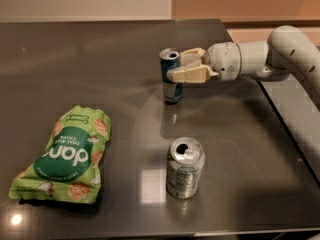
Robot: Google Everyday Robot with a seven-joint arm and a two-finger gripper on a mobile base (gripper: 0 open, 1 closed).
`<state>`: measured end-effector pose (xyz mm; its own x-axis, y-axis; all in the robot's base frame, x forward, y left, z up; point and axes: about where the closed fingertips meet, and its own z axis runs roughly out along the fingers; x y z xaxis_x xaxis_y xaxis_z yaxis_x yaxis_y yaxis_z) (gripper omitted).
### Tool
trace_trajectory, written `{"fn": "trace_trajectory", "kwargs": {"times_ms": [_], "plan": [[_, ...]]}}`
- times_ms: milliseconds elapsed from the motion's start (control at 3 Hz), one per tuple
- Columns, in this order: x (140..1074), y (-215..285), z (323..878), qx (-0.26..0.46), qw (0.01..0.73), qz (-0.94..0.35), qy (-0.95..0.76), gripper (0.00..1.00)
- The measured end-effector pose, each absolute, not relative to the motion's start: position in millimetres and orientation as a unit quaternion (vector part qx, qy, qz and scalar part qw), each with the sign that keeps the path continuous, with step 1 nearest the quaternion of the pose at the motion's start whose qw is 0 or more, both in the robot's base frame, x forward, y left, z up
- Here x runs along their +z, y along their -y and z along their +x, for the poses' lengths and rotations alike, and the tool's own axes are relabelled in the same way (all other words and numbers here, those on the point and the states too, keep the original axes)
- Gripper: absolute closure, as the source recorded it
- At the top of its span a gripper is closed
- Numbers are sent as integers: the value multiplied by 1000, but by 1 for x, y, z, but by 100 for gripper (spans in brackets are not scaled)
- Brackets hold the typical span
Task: Place redbull can upright
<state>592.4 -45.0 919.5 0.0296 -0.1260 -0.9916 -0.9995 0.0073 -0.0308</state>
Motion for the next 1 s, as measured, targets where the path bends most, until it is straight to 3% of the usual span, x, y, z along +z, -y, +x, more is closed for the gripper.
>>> {"fn": "trace_trajectory", "kwargs": {"times_ms": [667, 1000], "plan": [[919, 40, 594, 454, 505, -546, -490, 7], [919, 38, 593, 455, 504, -547, -489, 0]]}}
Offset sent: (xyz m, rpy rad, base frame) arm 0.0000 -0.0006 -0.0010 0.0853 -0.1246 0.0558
